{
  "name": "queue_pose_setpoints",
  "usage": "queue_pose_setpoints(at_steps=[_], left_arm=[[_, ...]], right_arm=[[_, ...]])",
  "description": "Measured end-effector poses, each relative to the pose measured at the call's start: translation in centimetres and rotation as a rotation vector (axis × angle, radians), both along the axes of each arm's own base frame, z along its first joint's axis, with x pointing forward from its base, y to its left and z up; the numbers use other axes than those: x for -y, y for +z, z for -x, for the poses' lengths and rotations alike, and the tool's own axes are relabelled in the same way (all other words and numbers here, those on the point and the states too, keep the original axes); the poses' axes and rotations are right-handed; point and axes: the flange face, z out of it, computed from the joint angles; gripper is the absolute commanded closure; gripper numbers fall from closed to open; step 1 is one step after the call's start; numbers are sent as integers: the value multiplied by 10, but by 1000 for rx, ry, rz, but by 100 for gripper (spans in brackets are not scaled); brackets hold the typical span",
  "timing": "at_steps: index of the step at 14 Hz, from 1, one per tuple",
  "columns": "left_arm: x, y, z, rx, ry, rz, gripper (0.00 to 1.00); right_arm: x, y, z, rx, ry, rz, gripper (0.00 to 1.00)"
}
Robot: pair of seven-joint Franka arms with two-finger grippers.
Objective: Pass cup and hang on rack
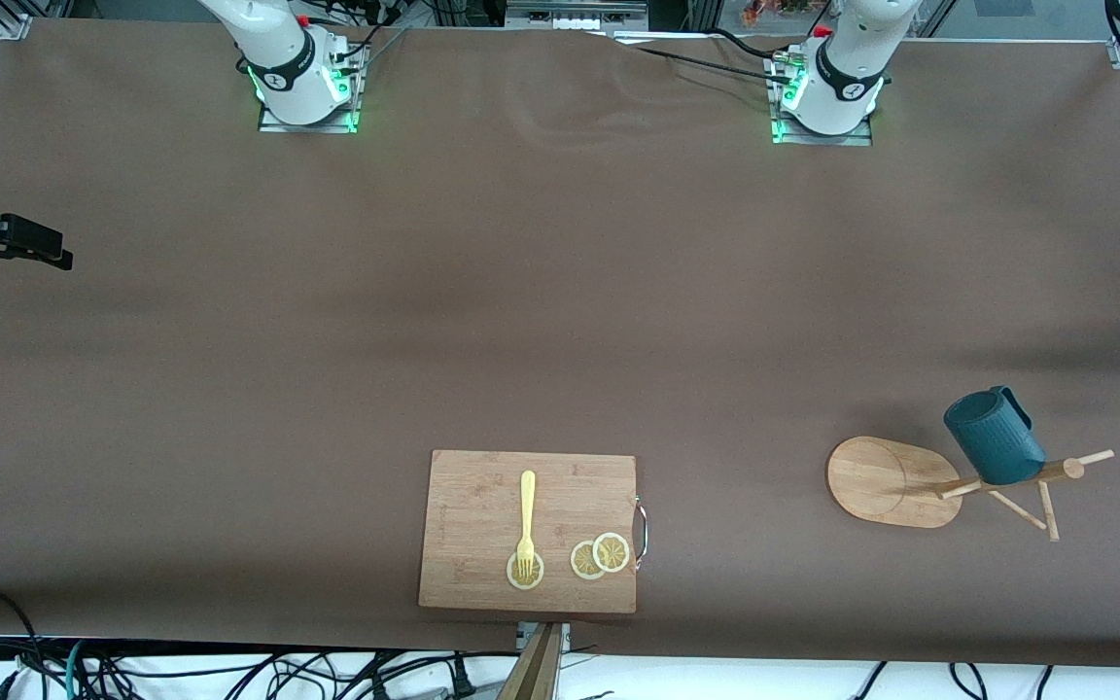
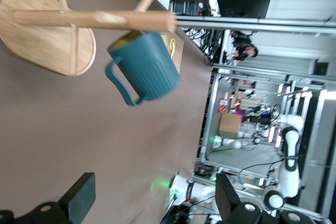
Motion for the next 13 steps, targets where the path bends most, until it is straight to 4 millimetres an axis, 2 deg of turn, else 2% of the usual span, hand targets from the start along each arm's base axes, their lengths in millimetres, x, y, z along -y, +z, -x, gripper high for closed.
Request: queue_pose_setpoints(at_steps=[3, 5, 6, 8, 10, 13], left_arm=[[2, 54, 16, 7, -21, -130, 0], [20, 92, 21, 7, -57, -242, 0], [35, 113, 21, 7, -82, -310, 0], [72, 154, 22, 1, -137, -456, 0], [115, 186, 20, -27, -172, -593, 0], [201, 214, 11, -113, -197, -762, 0]], right_arm=[[0, -1, 0, -1, -1, 0, 0], [1, -1, -1, -1, -1, 0, 0], [1, -1, -1, 1, -1, 0, 0], [1, 0, -2, 13, -1, 2, 0], [2, 1, -4, 28, -3, 0, 0], [1, 1, -8, 53, -8, -16, 0]])
